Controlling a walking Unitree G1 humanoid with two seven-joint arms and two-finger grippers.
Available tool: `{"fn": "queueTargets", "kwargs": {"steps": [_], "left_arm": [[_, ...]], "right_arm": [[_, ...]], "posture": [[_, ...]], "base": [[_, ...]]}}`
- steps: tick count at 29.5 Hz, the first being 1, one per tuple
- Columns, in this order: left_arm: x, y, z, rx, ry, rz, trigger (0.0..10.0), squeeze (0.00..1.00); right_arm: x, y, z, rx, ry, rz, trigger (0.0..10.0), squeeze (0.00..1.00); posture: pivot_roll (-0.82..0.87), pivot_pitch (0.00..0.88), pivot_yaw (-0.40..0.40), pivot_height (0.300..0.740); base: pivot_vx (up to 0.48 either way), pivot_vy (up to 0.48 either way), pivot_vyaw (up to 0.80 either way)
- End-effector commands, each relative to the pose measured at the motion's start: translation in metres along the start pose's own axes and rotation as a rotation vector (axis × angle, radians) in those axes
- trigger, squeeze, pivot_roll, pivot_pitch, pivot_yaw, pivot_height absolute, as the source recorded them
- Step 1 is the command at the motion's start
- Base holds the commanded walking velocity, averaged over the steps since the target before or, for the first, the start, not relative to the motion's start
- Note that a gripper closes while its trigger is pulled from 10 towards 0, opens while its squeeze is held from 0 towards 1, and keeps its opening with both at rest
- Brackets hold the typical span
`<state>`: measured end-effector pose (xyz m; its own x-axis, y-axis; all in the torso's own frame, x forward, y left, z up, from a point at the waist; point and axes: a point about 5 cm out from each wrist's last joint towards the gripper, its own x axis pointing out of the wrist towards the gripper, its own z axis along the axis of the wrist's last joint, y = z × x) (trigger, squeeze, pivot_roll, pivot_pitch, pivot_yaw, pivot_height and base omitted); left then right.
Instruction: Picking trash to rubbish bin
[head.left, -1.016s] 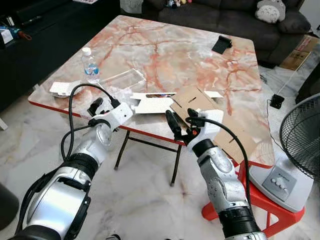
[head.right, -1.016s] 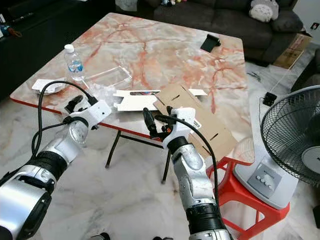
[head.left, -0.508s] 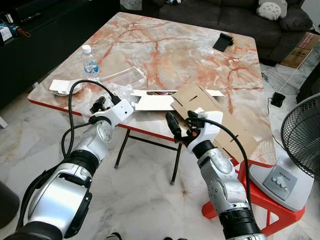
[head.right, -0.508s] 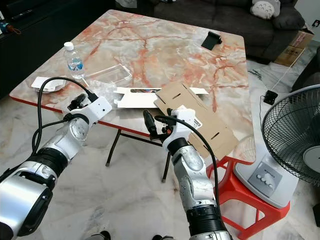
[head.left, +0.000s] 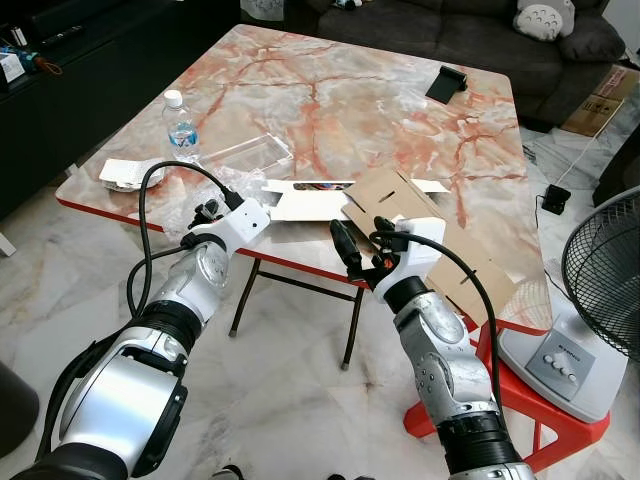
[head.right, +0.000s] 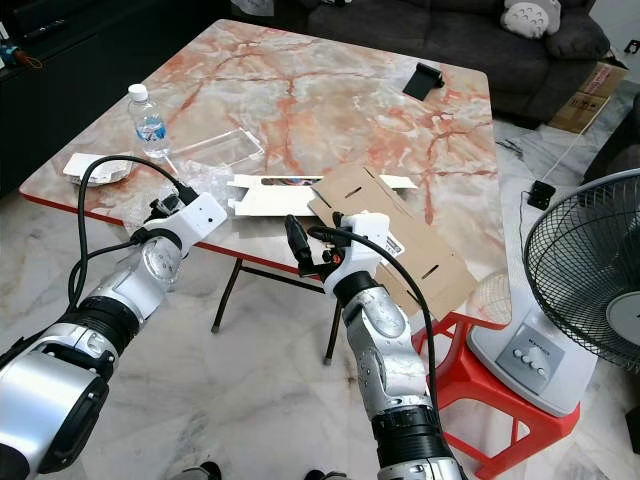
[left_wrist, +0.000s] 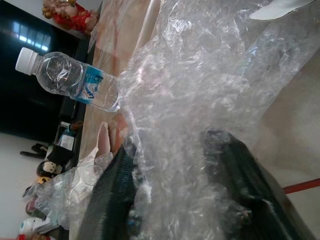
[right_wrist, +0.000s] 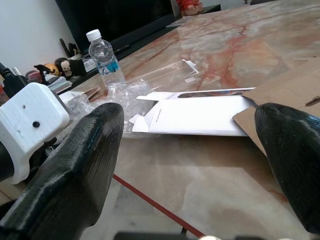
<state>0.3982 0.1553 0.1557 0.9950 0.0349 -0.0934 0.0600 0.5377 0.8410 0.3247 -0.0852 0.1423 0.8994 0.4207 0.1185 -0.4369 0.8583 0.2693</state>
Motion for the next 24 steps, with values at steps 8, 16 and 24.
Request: {"fn": "queueTargets", "kwargs": {"steps": [8,16,24], "left_arm": [[-0.007,-0.018,-0.007,-0.011,0.008,-0.018,0.0,0.0],[-0.014,-0.019,0.0,-0.044,-0.046,0.057,0.0,0.0],[-0.031,-0.011,0.017,-0.143,-0.136,0.214,6.6,0.0]], "right_arm": [[0.004,0.001,0.001,0.005,-0.008,-0.001,10.0,0.0],[0.011,0.002,0.003,0.009,-0.022,0.006,10.0,0.0],[0.018,0.003,0.005,0.014,-0.04,0.013,10.0,0.0]], "posture": [[-0.1,0.105,-0.096,0.74],[-0.08,0.083,-0.088,0.74],[-0.06,0.053,-0.077,0.74]], "base": [[0.0,0.0,0.0],[0.0,0.0,0.0],[0.0,0.0,0.0]]}}
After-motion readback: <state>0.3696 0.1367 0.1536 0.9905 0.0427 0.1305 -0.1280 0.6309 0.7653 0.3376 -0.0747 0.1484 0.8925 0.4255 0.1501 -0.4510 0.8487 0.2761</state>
